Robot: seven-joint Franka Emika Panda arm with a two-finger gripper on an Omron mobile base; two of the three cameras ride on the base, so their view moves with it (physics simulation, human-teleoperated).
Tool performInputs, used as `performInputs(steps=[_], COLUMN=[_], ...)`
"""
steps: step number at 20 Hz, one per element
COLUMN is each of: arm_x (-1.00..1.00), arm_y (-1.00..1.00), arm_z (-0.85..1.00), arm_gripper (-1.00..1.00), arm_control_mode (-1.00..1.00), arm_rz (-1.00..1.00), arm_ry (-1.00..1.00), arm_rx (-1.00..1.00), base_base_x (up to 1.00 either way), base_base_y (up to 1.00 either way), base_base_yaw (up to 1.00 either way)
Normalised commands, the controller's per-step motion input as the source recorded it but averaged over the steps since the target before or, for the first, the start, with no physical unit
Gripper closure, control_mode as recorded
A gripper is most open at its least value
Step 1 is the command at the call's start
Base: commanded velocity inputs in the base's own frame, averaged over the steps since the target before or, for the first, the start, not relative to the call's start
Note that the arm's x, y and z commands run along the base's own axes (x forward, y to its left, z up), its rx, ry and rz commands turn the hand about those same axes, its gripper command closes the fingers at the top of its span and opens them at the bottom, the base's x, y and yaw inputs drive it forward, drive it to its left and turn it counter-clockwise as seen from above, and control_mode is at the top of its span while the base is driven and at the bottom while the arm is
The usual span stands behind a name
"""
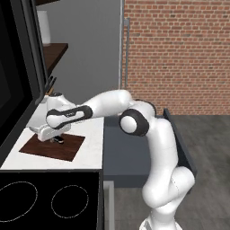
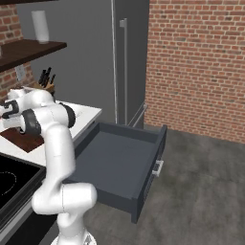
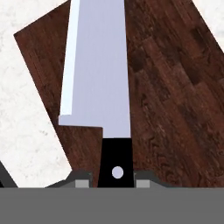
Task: Pick up the knife from the drawer and place it on the cutting board. Then place the meat from the plate to the cutting board.
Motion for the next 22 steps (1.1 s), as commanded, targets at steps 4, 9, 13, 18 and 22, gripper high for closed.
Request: performInputs(steps=[4, 9, 13, 18, 22], arm_x=[0.11, -0.01, -0.2, -0.15, -0.09], arm_y=[-0.19, -0.34, -0.07, -0.06, 0.0], arm_z=[0.03, 0.0, -0.08, -0.09, -0.26], arm_gripper=[1.0, 1.0, 1.0, 1.0, 1.0], arm_control_mode=[-1.0, -1.0, -1.0, -1.0, -1.0], arm_rz=[0.22, 0.18, 0.11, 0.08, 0.03], arm_ry=[0.04, 0.05, 0.0, 0.0, 0.0], arm_rx=[-0.05, 0.0, 0.03, 0.14, 0.01], base_base_x=[0.0, 0.0, 0.0, 0.0, 0.0], base_base_y=[0.0, 0.0, 0.0, 0.0, 0.0], base_base_yaw=[0.0, 0.0, 0.0, 0.0, 0.0])
